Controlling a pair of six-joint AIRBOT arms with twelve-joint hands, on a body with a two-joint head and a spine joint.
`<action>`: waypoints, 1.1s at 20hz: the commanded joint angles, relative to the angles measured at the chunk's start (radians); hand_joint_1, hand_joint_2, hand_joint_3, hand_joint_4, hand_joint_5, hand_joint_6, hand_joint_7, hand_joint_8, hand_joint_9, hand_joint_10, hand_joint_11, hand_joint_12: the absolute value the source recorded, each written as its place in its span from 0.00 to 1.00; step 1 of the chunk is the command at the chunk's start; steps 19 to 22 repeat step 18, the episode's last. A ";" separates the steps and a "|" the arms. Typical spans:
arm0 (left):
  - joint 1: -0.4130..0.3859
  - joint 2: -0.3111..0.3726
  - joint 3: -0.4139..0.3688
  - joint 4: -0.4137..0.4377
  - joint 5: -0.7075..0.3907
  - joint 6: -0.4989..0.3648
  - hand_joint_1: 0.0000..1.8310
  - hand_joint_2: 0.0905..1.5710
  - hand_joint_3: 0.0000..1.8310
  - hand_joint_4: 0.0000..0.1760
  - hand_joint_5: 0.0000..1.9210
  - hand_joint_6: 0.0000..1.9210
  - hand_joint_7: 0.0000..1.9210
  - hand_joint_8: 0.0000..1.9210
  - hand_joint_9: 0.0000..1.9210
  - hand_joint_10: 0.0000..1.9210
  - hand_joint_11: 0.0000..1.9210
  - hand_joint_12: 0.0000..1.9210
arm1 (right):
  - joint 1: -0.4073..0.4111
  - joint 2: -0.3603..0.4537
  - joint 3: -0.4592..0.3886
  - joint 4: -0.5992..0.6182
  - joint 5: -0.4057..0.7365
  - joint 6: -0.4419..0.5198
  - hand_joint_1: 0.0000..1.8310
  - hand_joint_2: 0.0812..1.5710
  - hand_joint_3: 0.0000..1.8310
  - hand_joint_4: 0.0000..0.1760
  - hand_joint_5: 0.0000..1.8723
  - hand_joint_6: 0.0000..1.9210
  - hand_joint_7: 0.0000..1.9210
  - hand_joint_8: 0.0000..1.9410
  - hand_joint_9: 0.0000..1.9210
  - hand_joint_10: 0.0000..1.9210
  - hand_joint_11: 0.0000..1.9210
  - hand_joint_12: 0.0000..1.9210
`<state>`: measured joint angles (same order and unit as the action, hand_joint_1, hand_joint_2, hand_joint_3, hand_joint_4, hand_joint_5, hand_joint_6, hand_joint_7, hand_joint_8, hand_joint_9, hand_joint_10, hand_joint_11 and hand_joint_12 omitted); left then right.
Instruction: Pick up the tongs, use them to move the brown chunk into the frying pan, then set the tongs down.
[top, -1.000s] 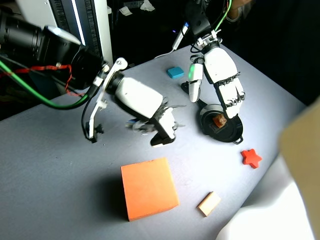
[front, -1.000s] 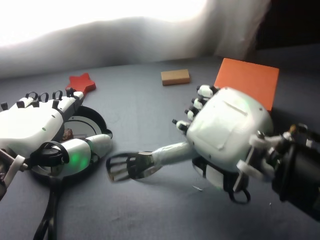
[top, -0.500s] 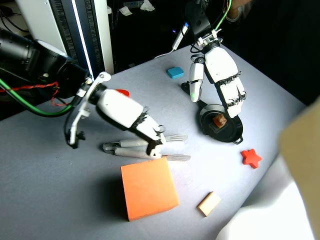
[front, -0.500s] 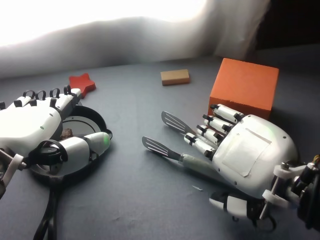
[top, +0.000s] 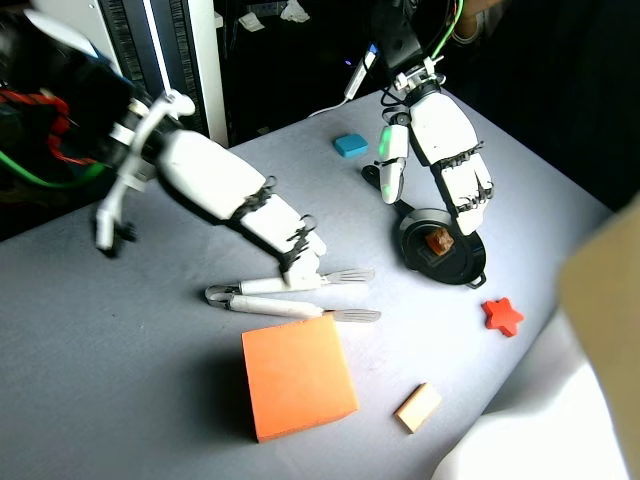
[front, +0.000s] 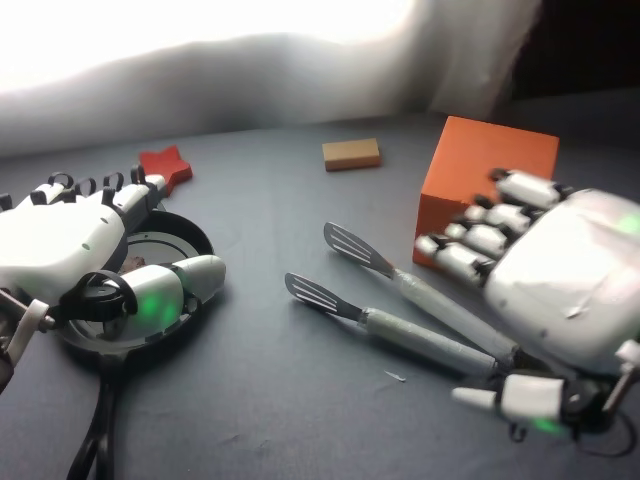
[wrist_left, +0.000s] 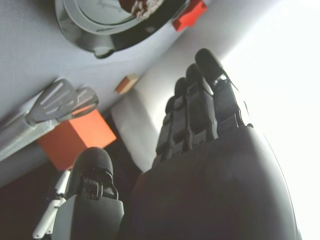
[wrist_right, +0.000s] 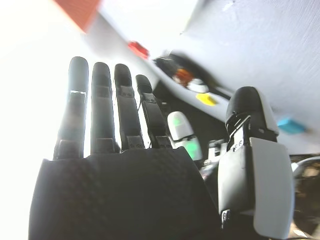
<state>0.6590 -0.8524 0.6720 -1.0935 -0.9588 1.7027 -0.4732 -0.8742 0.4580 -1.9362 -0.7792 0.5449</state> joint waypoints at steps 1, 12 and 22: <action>-0.015 0.003 0.000 0.056 -0.085 -0.003 0.00 0.83 0.01 0.00 0.20 0.06 0.27 0.05 0.28 0.09 0.00 0.79 | 0.016 0.011 -0.014 -0.064 -0.028 -0.013 0.19 0.68 0.00 0.00 0.32 0.10 0.40 0.04 0.31 0.36 0.08 0.83; -0.068 -0.006 -0.024 0.063 -0.048 0.036 0.15 0.90 0.00 0.00 0.43 0.89 0.49 0.88 0.44 0.96 0.37 1.00 | 0.148 0.243 -0.094 0.069 0.110 -0.046 0.27 0.90 0.01 0.00 0.50 0.77 0.58 0.90 0.57 1.00 0.52 1.00; -0.074 -0.009 -0.029 0.063 -0.048 0.040 0.10 0.97 0.01 0.00 0.50 0.90 0.54 0.94 0.51 1.00 0.47 1.00 | 0.181 0.288 -0.074 0.069 0.201 -0.050 0.39 0.92 0.01 0.00 0.54 0.95 0.60 0.98 0.61 1.00 0.62 1.00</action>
